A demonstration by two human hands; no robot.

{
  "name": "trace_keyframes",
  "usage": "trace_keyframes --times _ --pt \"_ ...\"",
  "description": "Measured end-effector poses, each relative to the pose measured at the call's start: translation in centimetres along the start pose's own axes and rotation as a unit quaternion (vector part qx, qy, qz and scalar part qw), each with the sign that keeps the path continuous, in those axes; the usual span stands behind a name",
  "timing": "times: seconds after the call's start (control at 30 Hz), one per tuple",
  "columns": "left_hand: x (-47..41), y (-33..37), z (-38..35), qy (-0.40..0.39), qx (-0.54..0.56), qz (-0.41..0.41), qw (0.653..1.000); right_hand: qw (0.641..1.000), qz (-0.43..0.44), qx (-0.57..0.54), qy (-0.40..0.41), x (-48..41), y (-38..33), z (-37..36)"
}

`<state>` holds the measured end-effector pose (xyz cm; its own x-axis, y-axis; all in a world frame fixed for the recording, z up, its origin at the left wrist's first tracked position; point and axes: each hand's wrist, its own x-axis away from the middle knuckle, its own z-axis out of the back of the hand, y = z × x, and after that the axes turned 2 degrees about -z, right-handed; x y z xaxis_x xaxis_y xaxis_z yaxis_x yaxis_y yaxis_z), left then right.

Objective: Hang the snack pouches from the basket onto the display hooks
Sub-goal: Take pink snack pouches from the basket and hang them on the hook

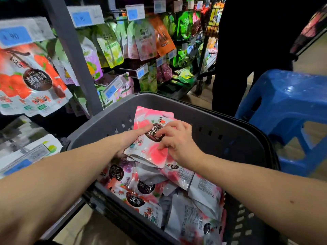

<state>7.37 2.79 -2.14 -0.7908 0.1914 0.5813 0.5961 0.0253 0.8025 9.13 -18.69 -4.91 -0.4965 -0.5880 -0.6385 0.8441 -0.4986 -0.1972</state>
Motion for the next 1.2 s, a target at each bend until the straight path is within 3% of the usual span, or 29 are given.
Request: trace_keyframes --times 0.17,0.27,0.33,0.43,0.5,0.6,0.7,0.77,0.83,0.93,1.03,1.2 --pt "-0.4 -0.1 0.6 0.057 -0.138 -0.037 0.988 0.998 -0.032 0.038 -0.024 1.0 1.4 0.0" --pt "-1.8 -0.6 1.6 0.141 -0.280 -0.056 0.948 0.976 -0.144 0.119 -0.113 2.0 2.2 0.4" --pt "-1.3 -0.5 1.0 0.165 -0.313 -0.073 0.933 0.922 -0.281 0.131 -0.231 2.9 2.7 0.4" --pt "-1.2 -0.3 0.9 0.215 -0.326 -0.107 0.914 0.813 -0.432 0.042 -0.388 4.4 3.1 -0.3" --pt "-1.4 -0.3 0.9 0.235 -0.326 -0.125 0.907 0.776 -0.428 0.027 -0.463 5.4 2.5 -1.0" --pt "-1.4 -0.3 0.9 0.256 -0.324 -0.142 0.899 0.760 -0.367 0.103 -0.527 6.3 1.2 -2.8" --pt "-1.5 -0.4 1.0 0.261 -0.325 -0.148 0.897 0.775 -0.343 0.155 -0.508 6.8 -0.2 -4.1" --pt "-1.4 -0.4 1.1 0.258 -0.337 -0.147 0.894 0.804 -0.321 0.156 -0.476 7.1 -0.6 -4.5" --pt "-1.3 -0.3 1.2 0.258 -0.344 -0.150 0.890 0.806 -0.315 0.136 -0.481 6.8 -0.6 -4.1" --pt "-1.2 -0.3 1.3 0.265 -0.328 -0.157 0.893 0.798 -0.374 0.036 -0.472 5.2 0.0 -2.4" --pt "-1.0 0.1 1.2 0.293 -0.283 -0.176 0.896 0.800 -0.444 -0.111 -0.387 3.0 0.4 -0.2" --pt "0.7 1.8 1.0 0.379 -0.261 -0.220 0.860 0.772 -0.518 -0.235 -0.283 0.6 0.6 3.3"
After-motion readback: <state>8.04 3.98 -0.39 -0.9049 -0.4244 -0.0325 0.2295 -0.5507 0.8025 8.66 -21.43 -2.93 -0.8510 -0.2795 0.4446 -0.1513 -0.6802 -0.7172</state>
